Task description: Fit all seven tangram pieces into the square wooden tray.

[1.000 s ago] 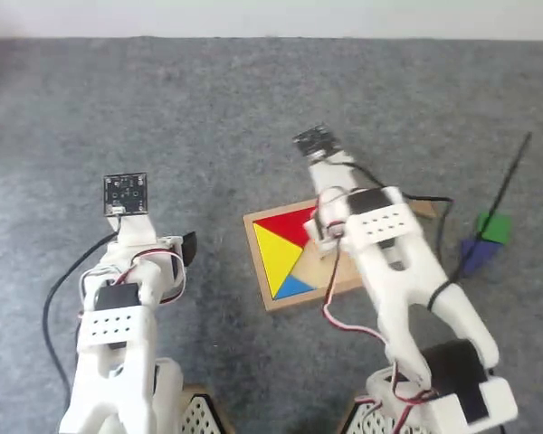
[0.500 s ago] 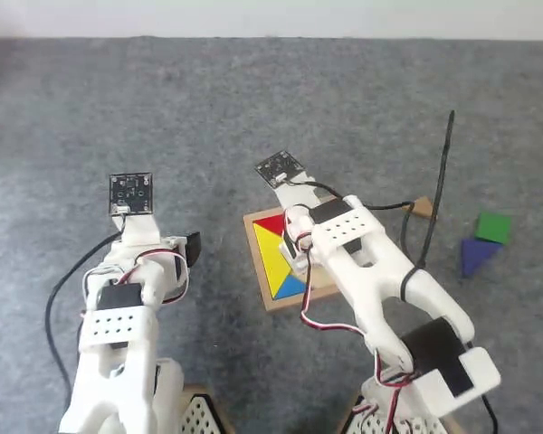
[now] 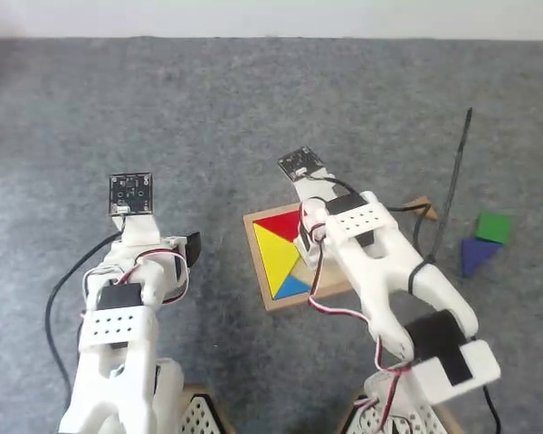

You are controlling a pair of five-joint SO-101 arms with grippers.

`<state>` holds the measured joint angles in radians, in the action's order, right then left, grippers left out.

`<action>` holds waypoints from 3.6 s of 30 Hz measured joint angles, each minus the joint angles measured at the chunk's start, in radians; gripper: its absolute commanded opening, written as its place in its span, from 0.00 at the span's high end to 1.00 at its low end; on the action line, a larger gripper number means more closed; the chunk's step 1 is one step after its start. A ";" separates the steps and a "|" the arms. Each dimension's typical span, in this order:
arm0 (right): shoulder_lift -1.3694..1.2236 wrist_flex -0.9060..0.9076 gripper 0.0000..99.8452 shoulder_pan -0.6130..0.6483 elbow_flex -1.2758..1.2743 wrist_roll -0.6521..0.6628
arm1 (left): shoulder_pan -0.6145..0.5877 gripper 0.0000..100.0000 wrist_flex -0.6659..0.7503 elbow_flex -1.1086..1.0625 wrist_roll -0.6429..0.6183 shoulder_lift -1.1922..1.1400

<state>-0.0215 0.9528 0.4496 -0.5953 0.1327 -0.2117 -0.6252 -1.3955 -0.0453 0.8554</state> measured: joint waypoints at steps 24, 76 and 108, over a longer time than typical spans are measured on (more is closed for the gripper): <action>-0.005 -0.087 0.81 0.028 0.005 -0.035 | 0.000 0.73 0.000 0.000 0.000 0.000; 0.115 0.035 0.81 -0.026 0.011 -0.103 | 0.000 0.73 0.000 0.000 0.000 0.000; -0.023 0.012 0.81 0.078 0.064 -0.078 | 0.000 0.73 0.000 0.000 0.000 0.000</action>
<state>-0.0445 0.9651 0.5278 -0.5309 0.0545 -0.2117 -0.6252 -1.3955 -0.0453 0.8554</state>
